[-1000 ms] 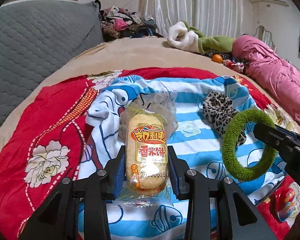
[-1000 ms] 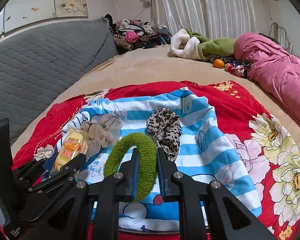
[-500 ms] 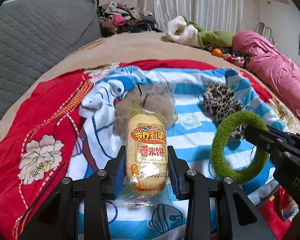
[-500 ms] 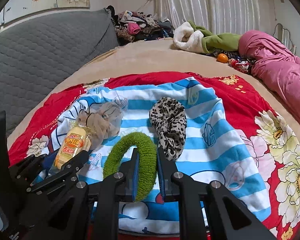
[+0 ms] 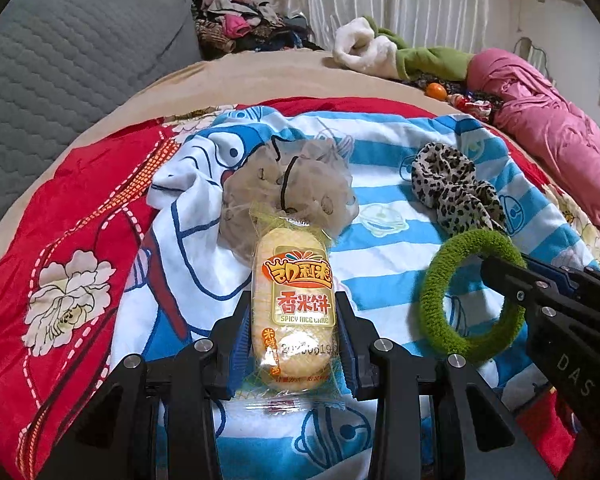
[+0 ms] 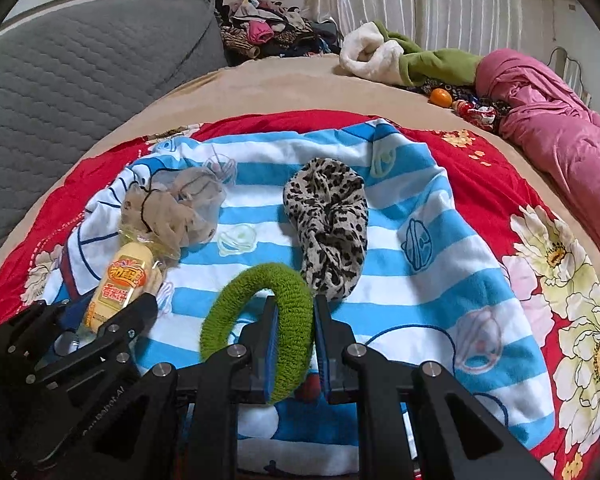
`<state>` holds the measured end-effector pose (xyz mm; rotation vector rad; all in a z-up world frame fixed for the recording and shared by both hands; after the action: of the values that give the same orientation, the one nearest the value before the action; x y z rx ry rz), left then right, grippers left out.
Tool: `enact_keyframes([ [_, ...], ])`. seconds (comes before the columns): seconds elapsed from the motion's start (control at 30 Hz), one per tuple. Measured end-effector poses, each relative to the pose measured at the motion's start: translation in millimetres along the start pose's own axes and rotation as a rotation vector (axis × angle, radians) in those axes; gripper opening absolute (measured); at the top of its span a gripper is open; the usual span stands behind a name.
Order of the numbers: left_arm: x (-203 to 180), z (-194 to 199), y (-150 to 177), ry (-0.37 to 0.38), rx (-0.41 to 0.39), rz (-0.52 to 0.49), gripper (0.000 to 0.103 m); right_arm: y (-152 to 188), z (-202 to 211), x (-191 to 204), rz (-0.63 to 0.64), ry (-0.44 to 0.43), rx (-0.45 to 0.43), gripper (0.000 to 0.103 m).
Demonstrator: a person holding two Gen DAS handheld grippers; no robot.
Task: Organize objects
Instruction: 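Carry the packet and green ring over the striped tray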
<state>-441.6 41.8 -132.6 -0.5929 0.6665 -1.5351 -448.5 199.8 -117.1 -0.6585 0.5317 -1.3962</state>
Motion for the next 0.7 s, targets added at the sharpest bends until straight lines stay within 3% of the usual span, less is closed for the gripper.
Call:
enact_keyframes([
  [0.7,-0.2,-9.8,1.9,-0.012,0.001,-0.005,0.042,11.0,-14.9,-7.6,-0.025,0.007,0.055,0.017],
])
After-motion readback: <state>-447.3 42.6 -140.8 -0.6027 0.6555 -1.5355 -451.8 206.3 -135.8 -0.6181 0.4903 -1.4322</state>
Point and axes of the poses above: each gripper's, at about its wrist camera, not at the fingertips, and z roughly against the way its jaws point, x to its left, y to its underside, the point moved 7 cm from there along -z, roughly the way its jaws point, and after that the axes turned 3 degrees about -x, right-handed, at the moved point
